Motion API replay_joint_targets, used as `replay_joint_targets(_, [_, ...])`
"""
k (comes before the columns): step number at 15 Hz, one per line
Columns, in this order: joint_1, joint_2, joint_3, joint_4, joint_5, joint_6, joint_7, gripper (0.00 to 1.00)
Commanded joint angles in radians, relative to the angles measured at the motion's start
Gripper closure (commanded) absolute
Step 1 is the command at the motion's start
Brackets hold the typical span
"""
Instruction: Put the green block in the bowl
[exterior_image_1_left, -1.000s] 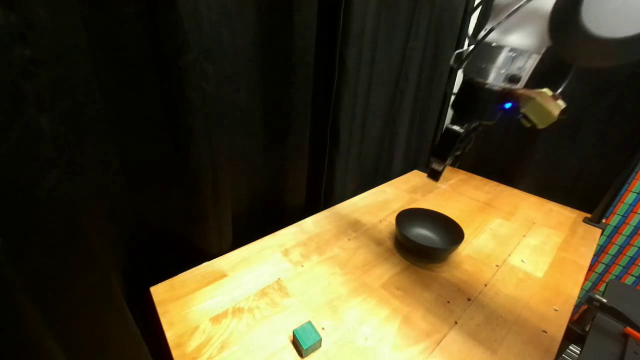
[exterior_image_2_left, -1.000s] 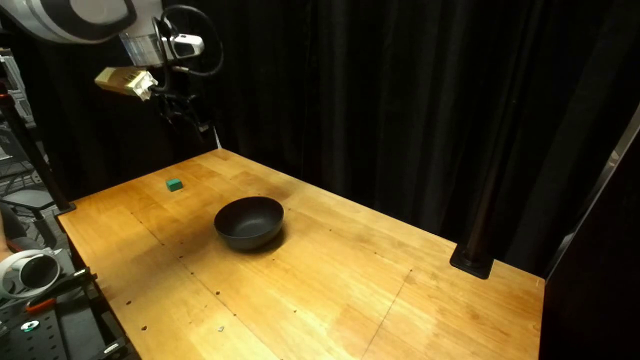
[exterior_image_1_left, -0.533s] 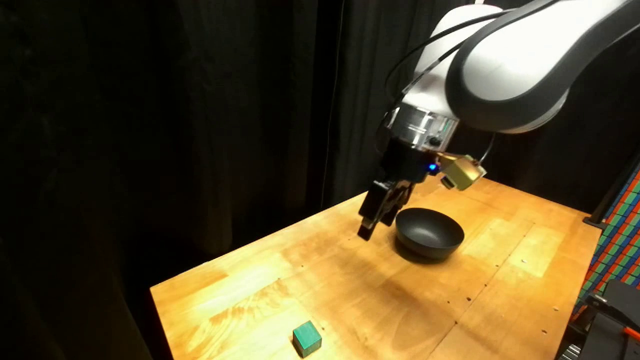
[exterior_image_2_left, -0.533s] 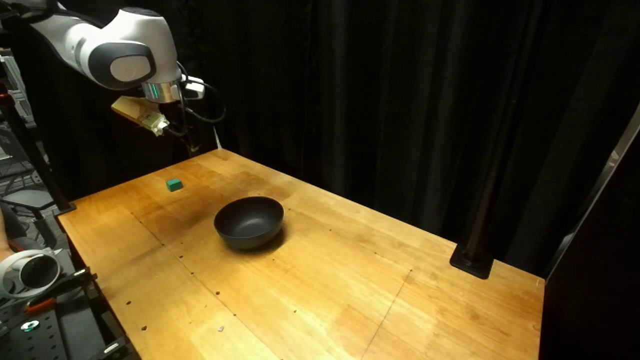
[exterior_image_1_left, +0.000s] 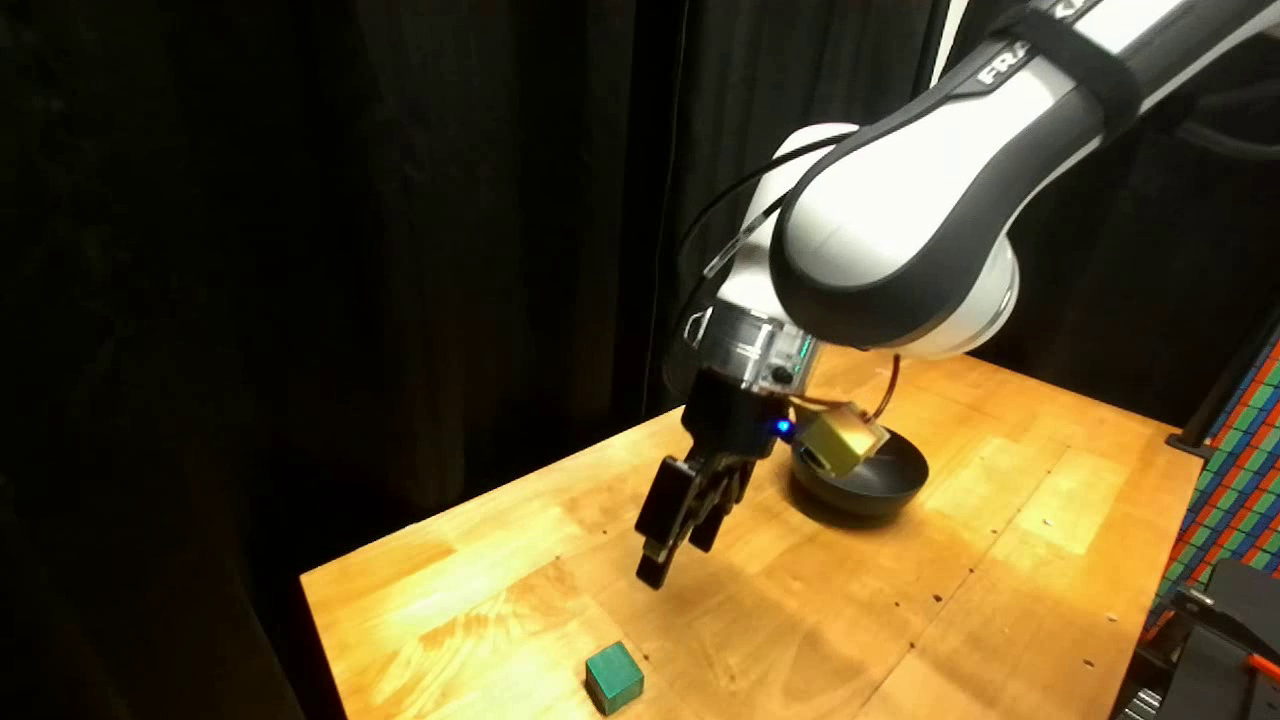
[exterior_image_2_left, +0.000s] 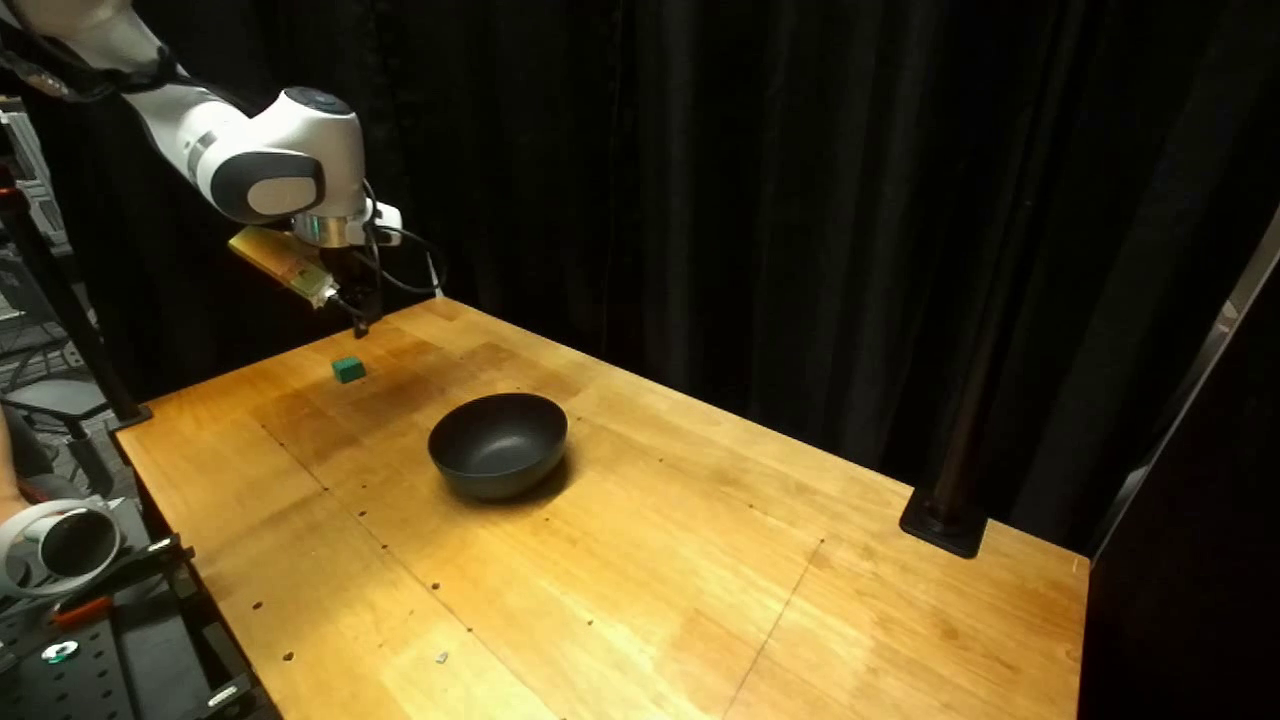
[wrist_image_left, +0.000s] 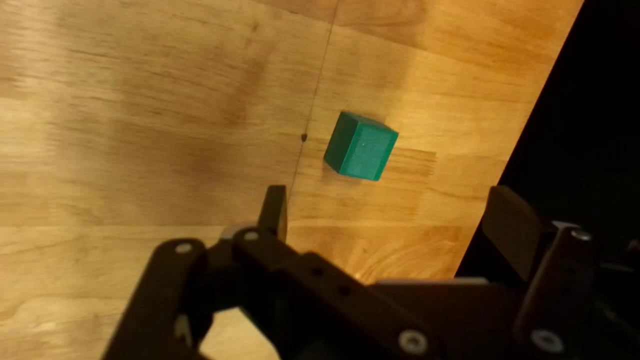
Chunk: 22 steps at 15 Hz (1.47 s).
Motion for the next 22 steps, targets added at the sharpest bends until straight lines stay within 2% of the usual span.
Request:
replay_joint_targets(1, [0.001,0.112,0.041,0.088,-0.016,-0.010,-0.029,0.00])
replay_joint_targets(7, [0.080,0.220,0.036,0.149,-0.133,-0.004,0.026,0.00])
replay_joint_targets(13, [0.185,0.256,-0.027,0.177,-0.269,0.063,0.140,0.00])
replay_joint_targets(14, [0.199,0.258,-0.039,0.183,-0.289,0.065,0.160,0.25])
replay_joint_targets(15, [0.222,0.257,-0.062,0.185,-0.316,0.072,0.193,0.26])
replay_joint_targets(17, [0.261,0.259,-0.109,0.193,-0.367,0.090,0.253,0.42])
replay_joint_targets(18, [0.272,0.259,-0.122,0.198,-0.387,0.085,0.276,0.12])
replay_joint_targets(22, [0.330,0.257,-0.193,0.223,-0.466,0.068,0.375,0.00])
